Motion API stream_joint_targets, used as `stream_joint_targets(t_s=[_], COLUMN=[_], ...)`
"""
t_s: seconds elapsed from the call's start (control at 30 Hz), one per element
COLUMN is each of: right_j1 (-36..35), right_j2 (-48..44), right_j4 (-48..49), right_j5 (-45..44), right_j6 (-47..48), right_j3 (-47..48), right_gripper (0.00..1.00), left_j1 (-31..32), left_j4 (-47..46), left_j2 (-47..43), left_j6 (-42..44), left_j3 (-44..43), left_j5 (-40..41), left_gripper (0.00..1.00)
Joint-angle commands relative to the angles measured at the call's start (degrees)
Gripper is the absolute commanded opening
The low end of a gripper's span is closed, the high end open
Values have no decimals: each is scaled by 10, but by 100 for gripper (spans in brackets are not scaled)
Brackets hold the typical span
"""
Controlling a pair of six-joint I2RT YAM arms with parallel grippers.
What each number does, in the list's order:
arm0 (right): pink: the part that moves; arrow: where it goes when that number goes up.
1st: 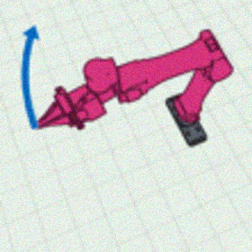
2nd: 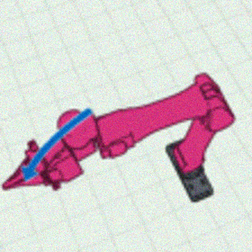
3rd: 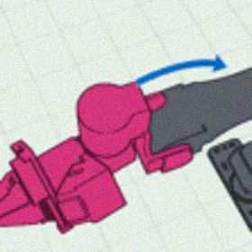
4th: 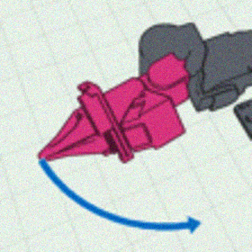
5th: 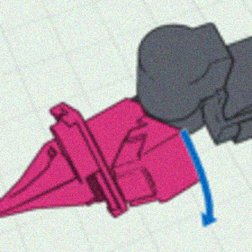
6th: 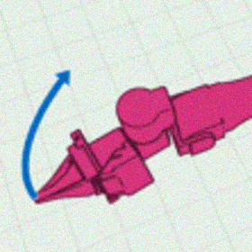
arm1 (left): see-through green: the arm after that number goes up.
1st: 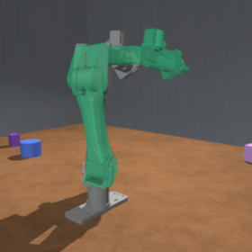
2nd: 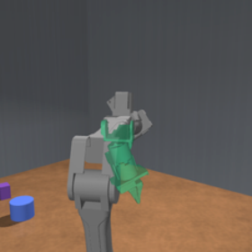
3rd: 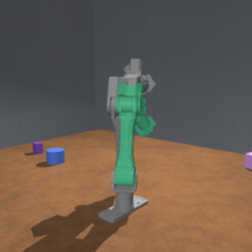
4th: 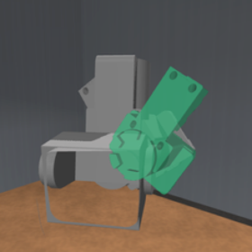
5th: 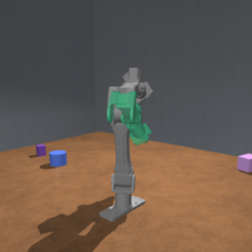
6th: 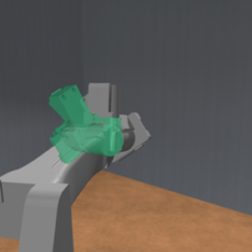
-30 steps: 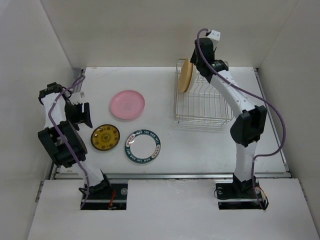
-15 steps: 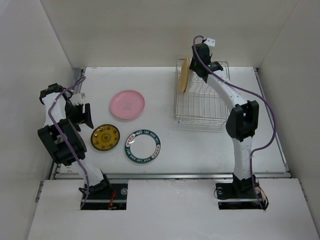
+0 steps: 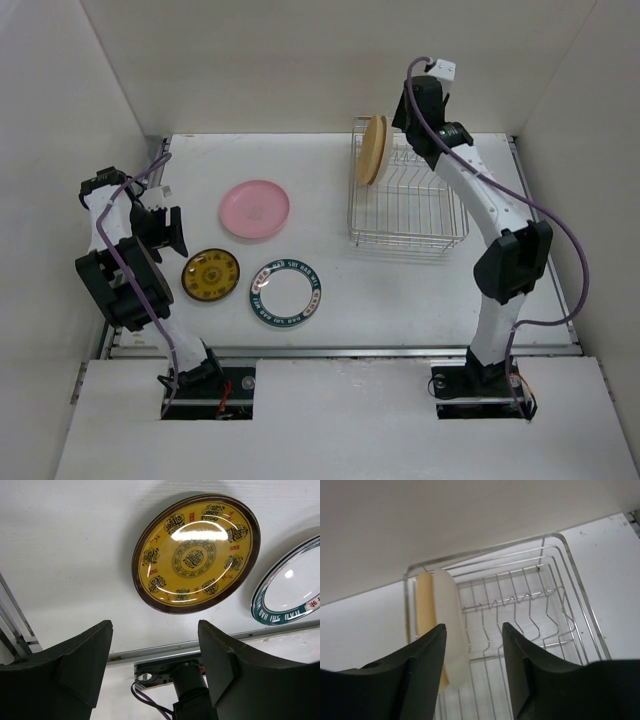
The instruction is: Unload the plates from the dish rack
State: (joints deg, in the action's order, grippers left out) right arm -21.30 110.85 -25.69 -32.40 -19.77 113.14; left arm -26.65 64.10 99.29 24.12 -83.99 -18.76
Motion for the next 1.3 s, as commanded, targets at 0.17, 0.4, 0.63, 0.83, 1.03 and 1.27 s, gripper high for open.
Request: stream_joint_targets(t_s=[0.17,0.4,0.63,0.83,1.03,1.27], right_j1=[-10,-10,-10,-10,-10,-21], right_j2=[69,96,133,147,99,29], right_j4=[-39,-45,-51,-57,-68,-81], right_j5=[60,55,48,24,-28,-156], right_j6=[32,14,3,-18,-4,85], right_j3=[103,109,103,103,103,151], right_gripper=[69,53,51,37,8,0], left_j1=[-2,-2,-2,-2,-2,-2], left_j4=[15,15,15,15,15,66], left_j2=[0,0,0,0,6,6], left_j6=[-2,-2,3,3,3,37], left_j3=[3,3,9,15,21,-48], left_j5=[-11,-11,-11,-11,-11,-11], left_gripper=[66,66,66,66,66,66])
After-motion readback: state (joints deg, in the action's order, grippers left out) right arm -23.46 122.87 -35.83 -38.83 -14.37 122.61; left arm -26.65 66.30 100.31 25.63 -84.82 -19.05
